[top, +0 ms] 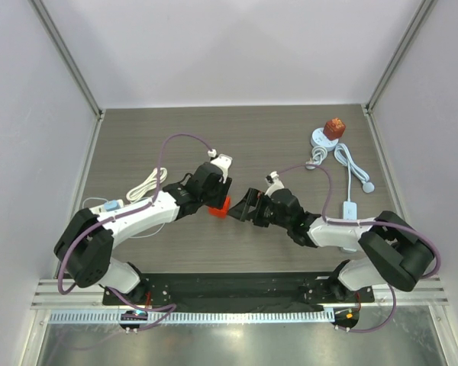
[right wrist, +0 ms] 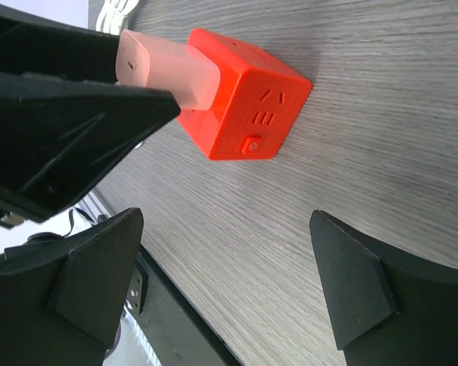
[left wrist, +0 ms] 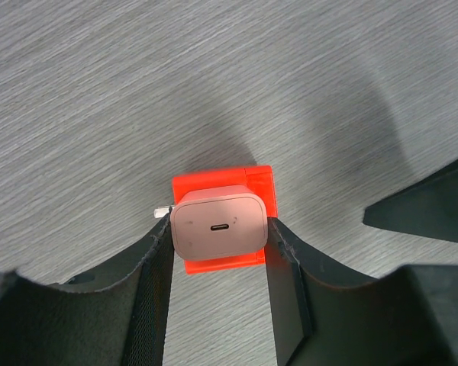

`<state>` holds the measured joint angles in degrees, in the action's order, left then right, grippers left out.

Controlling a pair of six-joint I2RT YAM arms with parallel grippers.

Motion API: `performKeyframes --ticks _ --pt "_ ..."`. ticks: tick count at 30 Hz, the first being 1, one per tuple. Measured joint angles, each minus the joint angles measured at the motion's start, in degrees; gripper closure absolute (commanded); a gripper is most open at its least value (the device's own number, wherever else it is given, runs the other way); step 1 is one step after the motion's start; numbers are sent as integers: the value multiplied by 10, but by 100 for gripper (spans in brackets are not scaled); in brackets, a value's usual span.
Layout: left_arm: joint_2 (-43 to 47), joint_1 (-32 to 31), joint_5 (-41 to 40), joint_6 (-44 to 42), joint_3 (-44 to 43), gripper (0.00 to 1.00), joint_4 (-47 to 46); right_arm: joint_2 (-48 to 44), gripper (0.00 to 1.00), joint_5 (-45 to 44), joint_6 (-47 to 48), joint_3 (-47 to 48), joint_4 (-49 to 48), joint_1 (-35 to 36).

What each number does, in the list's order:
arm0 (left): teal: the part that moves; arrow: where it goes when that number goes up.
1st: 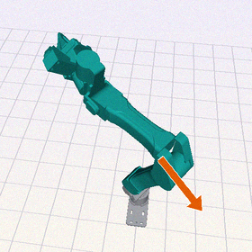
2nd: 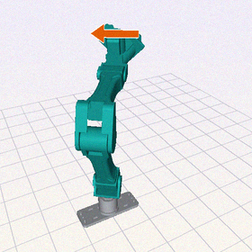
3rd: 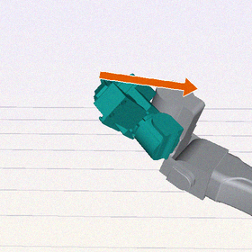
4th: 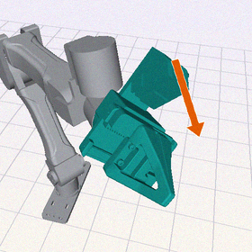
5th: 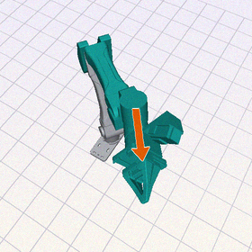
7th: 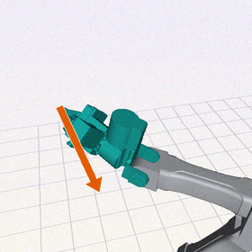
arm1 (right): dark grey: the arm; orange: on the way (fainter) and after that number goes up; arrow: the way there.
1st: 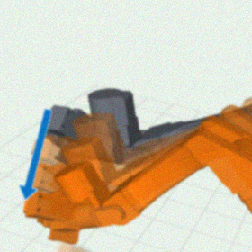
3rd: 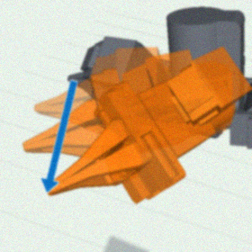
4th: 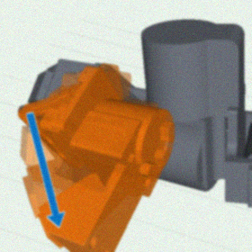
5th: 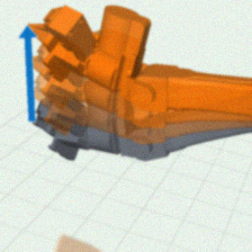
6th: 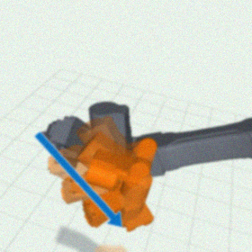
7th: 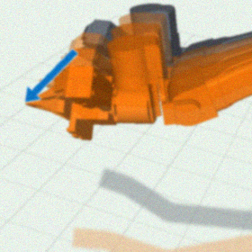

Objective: Pull the plug off the socket

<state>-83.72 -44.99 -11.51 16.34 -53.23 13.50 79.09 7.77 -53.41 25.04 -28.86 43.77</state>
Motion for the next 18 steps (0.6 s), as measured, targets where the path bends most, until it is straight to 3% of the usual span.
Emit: performKeyframes --ticks 3,6,11,18 --pt "3 0 11 -10 0 100 3 18 4 1 -4 7 -14 0" --pt "11 0 27 -19 0 100 8 43 4 3 -13 10 -42 0" --pt "46 0 49 -24 1 100 10 93 13 13 -42 10 -105 0" --pt "88 0 71 -31 11 100 7 131 14 27 -72 10 -172 0"
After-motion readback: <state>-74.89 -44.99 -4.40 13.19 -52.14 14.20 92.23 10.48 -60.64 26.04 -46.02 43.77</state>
